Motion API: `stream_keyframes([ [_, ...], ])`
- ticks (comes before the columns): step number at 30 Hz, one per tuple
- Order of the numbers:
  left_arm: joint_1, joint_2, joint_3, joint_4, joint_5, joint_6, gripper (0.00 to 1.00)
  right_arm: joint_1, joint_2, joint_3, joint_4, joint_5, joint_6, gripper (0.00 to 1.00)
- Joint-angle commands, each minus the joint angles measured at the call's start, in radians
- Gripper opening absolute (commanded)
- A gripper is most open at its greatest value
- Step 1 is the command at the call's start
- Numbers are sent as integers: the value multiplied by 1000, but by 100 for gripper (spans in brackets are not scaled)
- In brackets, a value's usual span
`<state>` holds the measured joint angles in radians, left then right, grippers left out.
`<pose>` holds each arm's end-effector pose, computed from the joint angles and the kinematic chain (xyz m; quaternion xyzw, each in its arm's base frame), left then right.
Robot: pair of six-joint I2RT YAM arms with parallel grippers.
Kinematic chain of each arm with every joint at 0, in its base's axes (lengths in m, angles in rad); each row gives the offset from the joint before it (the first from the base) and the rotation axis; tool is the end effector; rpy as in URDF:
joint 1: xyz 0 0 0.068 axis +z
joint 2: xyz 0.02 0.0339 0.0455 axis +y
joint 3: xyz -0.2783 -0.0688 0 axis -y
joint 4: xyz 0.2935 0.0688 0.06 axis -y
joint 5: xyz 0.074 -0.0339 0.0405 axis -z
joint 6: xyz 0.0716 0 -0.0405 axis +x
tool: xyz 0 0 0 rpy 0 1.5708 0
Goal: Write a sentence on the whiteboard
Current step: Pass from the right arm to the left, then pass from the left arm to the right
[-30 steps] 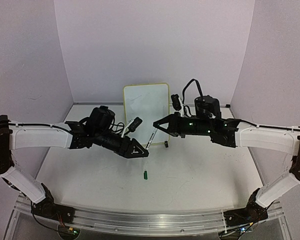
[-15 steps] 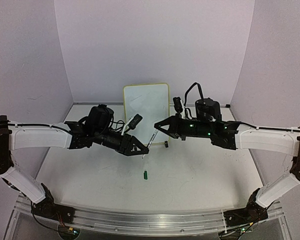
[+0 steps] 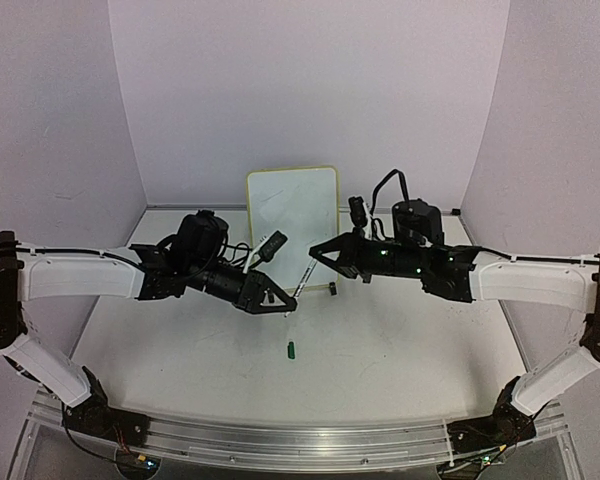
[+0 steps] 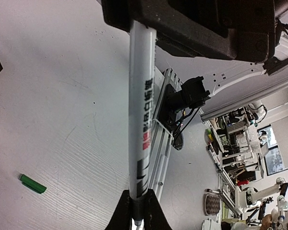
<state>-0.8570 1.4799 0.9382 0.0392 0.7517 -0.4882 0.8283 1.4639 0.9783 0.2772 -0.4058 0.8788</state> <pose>0.2170 -0.3252 0.2299 0.3305 0.7528 -0.5422 0.1736 0.2595 0.3246 0.2774 -0.1076 0.7638 0.5677 0.2875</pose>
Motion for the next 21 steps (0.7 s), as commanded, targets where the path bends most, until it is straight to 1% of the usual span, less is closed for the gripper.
stream_keyframes([
  [1, 0, -37, -5, 34, 21, 4, 0, -15, -30, -9, 37, -34, -14, 2],
  [2, 0, -40, -2, 24, 28, 12, 0, -22, -34, -10, 21, -46, -30, 14],
  [4, 0, -42, 13, -17, 43, 40, 0, -35, -49, -5, -33, -72, -84, 45],
  [5, 0, -38, 25, -62, 59, 59, 0, -39, -55, 7, -94, -82, -122, 57],
  [6, 0, -32, 46, -105, 75, 89, 0, -43, -56, 32, -174, -92, -174, 67],
  [7, 0, -26, 67, -163, 84, 117, 0, -44, -52, 58, -240, -121, -217, 72],
  [8, -1, -18, 87, -218, 94, 148, 0, -44, -40, 91, -319, -153, -263, 74],
  [10, -1, -6, 126, -318, 111, 206, 0, -44, -5, 157, -461, -226, -349, 75],
  [12, -1, 1, 151, -387, 129, 242, 0, -44, 23, 187, -528, -313, -391, 75],
  [16, -4, 31, 210, -509, 185, 313, 0, -43, 80, 205, -539, -496, -403, 74],
  [21, -11, 54, 256, -610, 207, 381, 0, -41, 142, 231, -538, -622, -410, 70],
])
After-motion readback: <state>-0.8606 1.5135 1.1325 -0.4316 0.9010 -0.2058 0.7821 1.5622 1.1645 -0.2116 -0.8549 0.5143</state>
